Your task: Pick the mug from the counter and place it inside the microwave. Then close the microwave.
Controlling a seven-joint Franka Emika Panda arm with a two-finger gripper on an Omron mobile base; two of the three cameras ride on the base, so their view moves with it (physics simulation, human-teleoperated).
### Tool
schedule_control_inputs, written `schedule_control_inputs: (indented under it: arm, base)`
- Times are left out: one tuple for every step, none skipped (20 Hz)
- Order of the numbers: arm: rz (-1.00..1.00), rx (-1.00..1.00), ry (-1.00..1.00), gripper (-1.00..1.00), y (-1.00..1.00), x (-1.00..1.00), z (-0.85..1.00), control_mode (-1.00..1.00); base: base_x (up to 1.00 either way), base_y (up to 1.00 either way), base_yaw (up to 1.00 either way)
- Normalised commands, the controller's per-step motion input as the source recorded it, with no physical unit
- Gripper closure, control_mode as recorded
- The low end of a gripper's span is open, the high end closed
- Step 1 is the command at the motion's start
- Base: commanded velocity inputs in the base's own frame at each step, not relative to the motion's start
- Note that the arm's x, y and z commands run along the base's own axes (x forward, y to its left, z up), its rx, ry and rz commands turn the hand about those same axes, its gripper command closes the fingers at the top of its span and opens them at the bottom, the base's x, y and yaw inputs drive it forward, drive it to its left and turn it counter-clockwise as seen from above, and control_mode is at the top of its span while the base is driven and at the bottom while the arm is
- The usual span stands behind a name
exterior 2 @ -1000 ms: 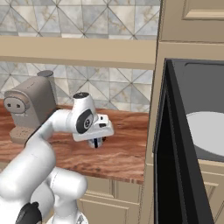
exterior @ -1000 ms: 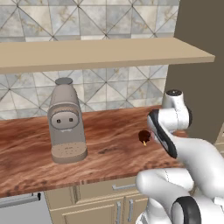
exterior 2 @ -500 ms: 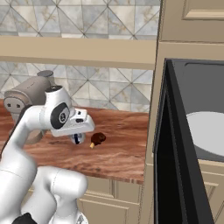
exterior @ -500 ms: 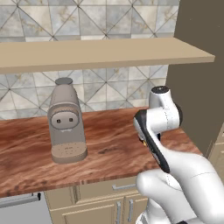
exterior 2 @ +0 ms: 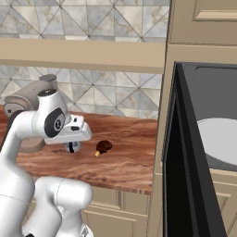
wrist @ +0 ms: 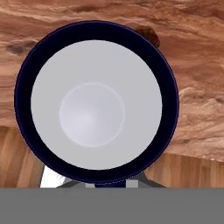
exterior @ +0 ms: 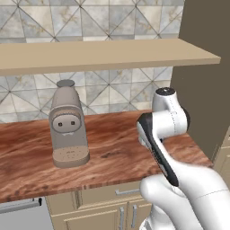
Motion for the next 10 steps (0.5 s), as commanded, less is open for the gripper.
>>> schedule_control_inputs:
  arm:
    - [0.0,0.13,-0.07,1.0,0.05,-0.23,0.0,-1.0]
    - [0.0,0.13,-0.07,1.0,0.04,-0.22,0.0,-1.0]
    - [0.0,0.13,-0.08,1.0,0.03,-0.19,0.0,-1.0]
    - [0.0,0.13,-0.07,1.0,0.03,-0.19,0.0,-1.0]
    - [0.0,0.12,-0.07,1.0,0.05,-0.19,0.0,-1.0]
    - [0.0,0.06,-0.1,1.0,0.08,-0.18,0.01,-1.0]
    - [0.0,0.04,-0.1,1.0,0.07,-0.18,0.03,-1.0]
    - [0.0,0.03,-0.08,1.0,0.02,-0.14,0.01,-1.0]
    - [0.0,0.03,-0.07,1.0,0.0,-0.11,0.0,-1.0]
    - [0.0,0.01,-0.07,1.0,0.0,-0.1,0.01,-1.0]
  base:
    - [0.0,0.0,0.0]
    - [0.0,0.0,0.0]
    - [0.0,0.0,0.0]
    - [0.0,0.0,0.0]
    - [0.0,0.0,0.0]
    - [0.0,0.0,0.0]
    - [0.0,0.0,0.0]
    - [0.0,0.0,0.0]
    - [0.0,0.0,0.0]
    - [0.0,0.0,0.0]
